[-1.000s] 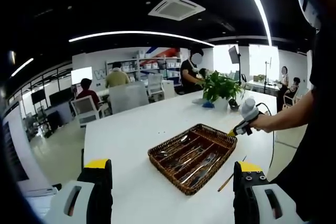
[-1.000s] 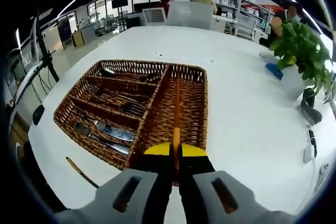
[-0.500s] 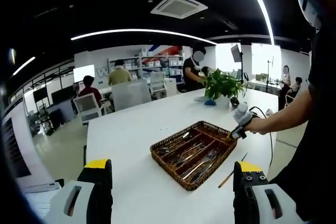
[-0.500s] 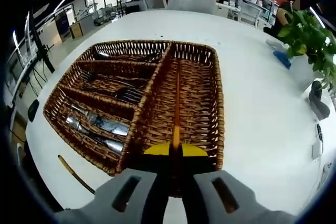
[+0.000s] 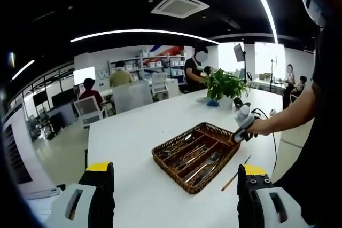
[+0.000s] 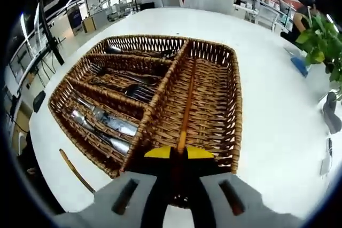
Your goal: Arrange the knives, forks, and spoons in their matching storage slots by inserting each utensil handle-first until every utensil is classified and aligned in the correct compartment
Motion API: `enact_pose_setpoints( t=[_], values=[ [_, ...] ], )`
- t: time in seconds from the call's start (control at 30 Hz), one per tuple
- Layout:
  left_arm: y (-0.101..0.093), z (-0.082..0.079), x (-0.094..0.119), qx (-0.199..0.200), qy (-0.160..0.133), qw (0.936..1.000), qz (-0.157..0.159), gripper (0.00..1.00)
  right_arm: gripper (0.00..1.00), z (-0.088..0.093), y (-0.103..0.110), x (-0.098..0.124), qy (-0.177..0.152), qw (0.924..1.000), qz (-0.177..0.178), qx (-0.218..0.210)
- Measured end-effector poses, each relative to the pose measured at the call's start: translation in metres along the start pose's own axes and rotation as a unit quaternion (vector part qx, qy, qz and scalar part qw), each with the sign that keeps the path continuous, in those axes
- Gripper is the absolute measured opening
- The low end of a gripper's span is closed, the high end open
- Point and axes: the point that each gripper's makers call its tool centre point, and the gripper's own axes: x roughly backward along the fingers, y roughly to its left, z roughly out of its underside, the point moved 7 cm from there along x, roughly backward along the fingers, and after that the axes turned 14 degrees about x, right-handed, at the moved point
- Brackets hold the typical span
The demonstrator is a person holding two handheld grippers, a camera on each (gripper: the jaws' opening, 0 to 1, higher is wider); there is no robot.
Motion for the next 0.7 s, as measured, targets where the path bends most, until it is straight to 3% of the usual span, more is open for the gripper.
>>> enact_pose_setpoints(
  t=[0.03, 0.07, 0.17, 0.2, 0.23, 0.27, 0.33, 0.4, 0.53, 0.67, 0.7],
  values=[
    [-0.001, 0.0, -0.001, -0.002, 0.0, 1.0, 0.001, 1.0, 0.21, -0.002, 0.0, 0.003, -0.008, 0.9999, -0.004, 0.005],
    [-0.002, 0.0, -0.003, -0.005, 0.003, 1.0, 0.003, 1.0, 0.23, -0.011, 0.004, 0.005, -0.048, 0.9979, -0.028, 0.032],
    [-0.006, 0.003, -0.009, -0.016, 0.011, 0.9997, 0.013, 1.0, 0.32, -0.007, -0.001, 0.016, -0.022, 0.9954, -0.004, 0.093],
    [-0.009, 0.004, -0.012, -0.02, 0.013, 0.9996, 0.018, 1.0, 0.38, -0.011, -0.003, 0.022, -0.045, 0.9925, 0.001, 0.114],
    [-0.01, 0.005, -0.014, -0.022, 0.012, 0.9995, 0.02, 1.0, 0.44, -0.01, -0.005, 0.024, -0.052, 0.993, 0.005, 0.106],
    [-0.011, 0.005, -0.016, -0.022, 0.012, 0.9994, 0.023, 1.0, 0.52, -0.008, -0.008, 0.029, -0.051, 0.9942, 0.002, 0.095],
    [-0.013, 0.005, -0.021, -0.022, 0.009, 0.9993, 0.028, 1.0, 0.83, -0.009, -0.011, 0.038, -0.076, 0.9948, -0.012, 0.067],
    [-0.016, 0.004, -0.026, -0.024, 0.008, 0.9992, 0.033, 1.0, 0.99, -0.009, -0.018, 0.048, -0.091, 0.9935, -0.005, 0.067],
    [-0.022, 0.0, -0.035, -0.025, 0.002, 0.9988, 0.043, 1.0, 0.99, -0.013, -0.029, 0.073, -0.107, 0.9917, 0.005, 0.07],
    [-0.021, 0.0, -0.039, -0.027, 0.001, 0.9985, 0.048, 1.0, 0.99, -0.026, -0.029, 0.095, -0.159, 0.9848, -0.021, 0.067],
    [-0.022, 0.0, -0.04, -0.029, 0.001, 0.9984, 0.049, 1.0, 0.99, -0.024, -0.032, 0.103, -0.148, 0.9859, -0.016, 0.075]
  ],
)
